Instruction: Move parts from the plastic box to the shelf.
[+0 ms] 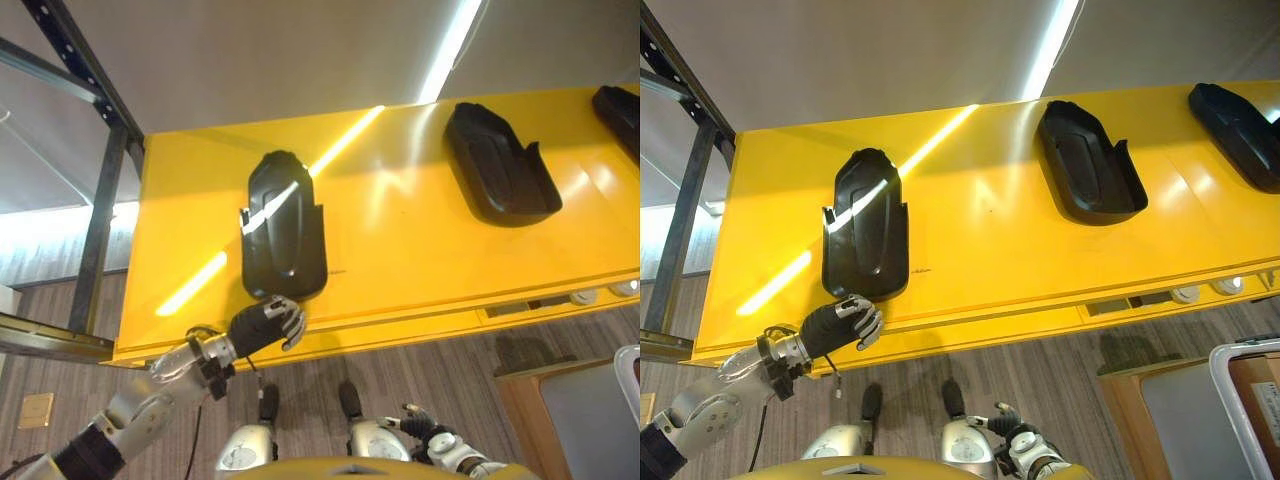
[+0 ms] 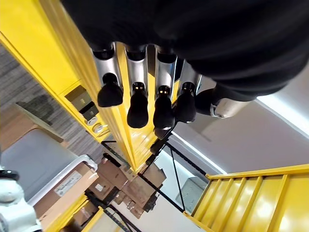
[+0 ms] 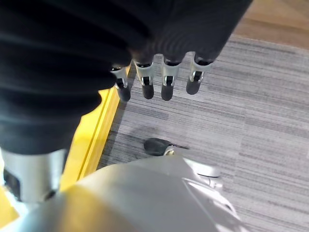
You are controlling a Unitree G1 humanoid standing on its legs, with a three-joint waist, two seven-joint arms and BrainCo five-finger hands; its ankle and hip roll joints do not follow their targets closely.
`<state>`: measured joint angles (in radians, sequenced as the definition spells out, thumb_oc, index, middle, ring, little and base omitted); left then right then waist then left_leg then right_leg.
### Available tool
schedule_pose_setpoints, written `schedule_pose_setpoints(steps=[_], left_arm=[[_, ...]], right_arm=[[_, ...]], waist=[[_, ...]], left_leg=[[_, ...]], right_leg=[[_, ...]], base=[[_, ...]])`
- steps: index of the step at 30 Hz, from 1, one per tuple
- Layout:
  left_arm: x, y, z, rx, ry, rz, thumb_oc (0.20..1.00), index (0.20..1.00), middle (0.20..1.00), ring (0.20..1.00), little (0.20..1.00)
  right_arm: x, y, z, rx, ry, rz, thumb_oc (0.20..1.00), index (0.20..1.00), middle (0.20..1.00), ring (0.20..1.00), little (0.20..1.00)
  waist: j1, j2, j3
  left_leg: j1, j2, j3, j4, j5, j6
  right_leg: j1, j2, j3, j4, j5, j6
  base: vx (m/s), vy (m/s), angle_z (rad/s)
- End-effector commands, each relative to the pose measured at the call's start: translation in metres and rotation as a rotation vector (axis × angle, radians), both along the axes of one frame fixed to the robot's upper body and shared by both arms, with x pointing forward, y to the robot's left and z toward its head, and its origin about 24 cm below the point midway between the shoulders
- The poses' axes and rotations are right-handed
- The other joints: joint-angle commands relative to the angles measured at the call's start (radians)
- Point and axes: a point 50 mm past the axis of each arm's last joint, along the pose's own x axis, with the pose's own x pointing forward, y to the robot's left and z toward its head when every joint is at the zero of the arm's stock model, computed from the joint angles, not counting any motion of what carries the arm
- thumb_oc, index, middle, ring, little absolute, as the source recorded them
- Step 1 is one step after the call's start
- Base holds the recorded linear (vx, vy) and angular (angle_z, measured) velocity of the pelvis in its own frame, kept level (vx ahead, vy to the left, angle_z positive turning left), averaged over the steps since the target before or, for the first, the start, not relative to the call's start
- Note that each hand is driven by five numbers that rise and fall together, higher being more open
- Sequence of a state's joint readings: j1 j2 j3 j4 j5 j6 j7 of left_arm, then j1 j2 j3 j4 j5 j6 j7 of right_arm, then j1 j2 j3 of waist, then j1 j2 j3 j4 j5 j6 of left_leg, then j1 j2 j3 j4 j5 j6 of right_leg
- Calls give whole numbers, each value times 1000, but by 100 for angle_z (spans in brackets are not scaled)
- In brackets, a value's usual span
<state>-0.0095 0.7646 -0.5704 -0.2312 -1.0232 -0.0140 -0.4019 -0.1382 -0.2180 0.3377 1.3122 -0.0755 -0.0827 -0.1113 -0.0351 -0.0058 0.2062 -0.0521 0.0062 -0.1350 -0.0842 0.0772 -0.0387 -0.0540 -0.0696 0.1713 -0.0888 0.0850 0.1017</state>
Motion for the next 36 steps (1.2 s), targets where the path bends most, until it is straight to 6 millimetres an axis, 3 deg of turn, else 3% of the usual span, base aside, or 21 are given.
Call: schedule_pose_setpoints(steps=[1,19,31,36], left_arm=[[8,9,28,23,-185,63,200,200,200,200,200],[43,38,35,69,-314,435,200,200,200,200,200],[61,27,37,55,-354,541,200,200,200,200,200],[53,14,56,-21,-410,446,200,200,200,200,200]], right_arm=[[-30,23,-12,35,76,4,1000,1000,1000,1000,1000],[-23,21,-9,25,20,-47,1000,1000,1000,1000,1000],[-19,26,-8,31,-5,-64,1000,1000,1000,1000,1000],[-21,27,-9,40,3,-77,1000,1000,1000,1000,1000]], waist=[[-9,-39,-72],[-23,-42,-51],[-36,-50,-48],[-32,-53,-86]], left_leg=[[-10,-17,14,9,-95,38],[-48,-9,5,8,-73,25],[-44,2,4,8,-74,22],[-7,9,-7,6,-87,20]], right_leg=[[-34,-67,-42,25,-37,54],[-61,-61,-49,23,-34,42],[-55,-53,-43,30,-49,34],[-22,-44,-54,51,-78,31]], base=[[0,0,0],[0,0,0],[1,-2,1],[54,-23,3]])
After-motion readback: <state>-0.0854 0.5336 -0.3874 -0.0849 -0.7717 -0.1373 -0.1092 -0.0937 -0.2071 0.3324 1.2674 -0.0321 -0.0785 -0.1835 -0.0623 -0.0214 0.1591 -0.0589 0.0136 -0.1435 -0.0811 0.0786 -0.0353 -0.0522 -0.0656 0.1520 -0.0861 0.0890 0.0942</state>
